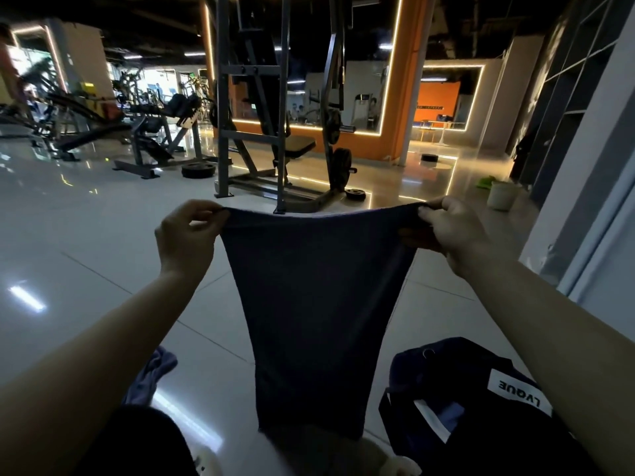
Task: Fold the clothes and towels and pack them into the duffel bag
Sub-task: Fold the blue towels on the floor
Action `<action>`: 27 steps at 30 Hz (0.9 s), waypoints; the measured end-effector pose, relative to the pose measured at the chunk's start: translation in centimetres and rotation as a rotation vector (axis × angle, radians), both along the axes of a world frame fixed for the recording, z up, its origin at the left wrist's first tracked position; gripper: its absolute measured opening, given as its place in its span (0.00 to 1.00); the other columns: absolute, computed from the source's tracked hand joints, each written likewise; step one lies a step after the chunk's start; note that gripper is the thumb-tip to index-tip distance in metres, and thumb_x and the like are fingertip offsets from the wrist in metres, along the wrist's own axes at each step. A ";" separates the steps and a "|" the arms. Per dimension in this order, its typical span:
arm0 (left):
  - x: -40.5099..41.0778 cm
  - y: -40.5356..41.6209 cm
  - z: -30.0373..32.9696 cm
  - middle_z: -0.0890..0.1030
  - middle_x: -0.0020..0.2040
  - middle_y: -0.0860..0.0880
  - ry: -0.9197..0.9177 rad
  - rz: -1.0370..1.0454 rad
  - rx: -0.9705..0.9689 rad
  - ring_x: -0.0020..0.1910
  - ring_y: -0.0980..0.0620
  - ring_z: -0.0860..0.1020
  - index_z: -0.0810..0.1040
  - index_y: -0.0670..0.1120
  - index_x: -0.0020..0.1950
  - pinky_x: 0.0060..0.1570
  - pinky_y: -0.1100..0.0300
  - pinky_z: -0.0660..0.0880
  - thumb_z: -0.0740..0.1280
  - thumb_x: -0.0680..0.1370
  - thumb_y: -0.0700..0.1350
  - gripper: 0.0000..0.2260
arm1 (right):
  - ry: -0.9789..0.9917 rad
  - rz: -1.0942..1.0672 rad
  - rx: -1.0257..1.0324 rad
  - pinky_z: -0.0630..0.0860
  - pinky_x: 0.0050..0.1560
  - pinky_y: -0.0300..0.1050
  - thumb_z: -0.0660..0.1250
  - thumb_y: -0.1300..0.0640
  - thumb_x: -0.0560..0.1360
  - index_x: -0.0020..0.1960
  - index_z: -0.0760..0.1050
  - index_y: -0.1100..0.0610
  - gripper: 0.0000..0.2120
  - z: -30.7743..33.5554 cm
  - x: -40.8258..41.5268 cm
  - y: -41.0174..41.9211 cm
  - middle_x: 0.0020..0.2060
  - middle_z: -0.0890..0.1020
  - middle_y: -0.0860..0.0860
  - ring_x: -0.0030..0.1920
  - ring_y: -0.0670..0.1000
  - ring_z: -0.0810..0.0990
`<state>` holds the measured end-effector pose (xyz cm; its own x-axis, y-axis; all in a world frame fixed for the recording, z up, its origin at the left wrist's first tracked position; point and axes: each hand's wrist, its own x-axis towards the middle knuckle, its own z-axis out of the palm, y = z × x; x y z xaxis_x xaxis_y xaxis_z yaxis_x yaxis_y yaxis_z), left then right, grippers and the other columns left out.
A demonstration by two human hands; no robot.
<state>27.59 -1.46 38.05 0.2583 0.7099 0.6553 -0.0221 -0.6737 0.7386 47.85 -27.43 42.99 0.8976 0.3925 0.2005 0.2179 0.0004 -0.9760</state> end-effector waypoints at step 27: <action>4.8 6.3 2.1 0.81 0.47 0.44 0.057 -0.015 -0.164 0.46 0.45 0.81 0.77 0.51 0.47 0.46 0.43 0.81 0.71 0.75 0.49 0.05 | -0.022 0.016 0.069 0.81 0.39 0.48 0.65 0.61 0.79 0.45 0.74 0.54 0.05 -0.2 4.7 5.5 0.42 0.80 0.52 0.38 0.53 0.82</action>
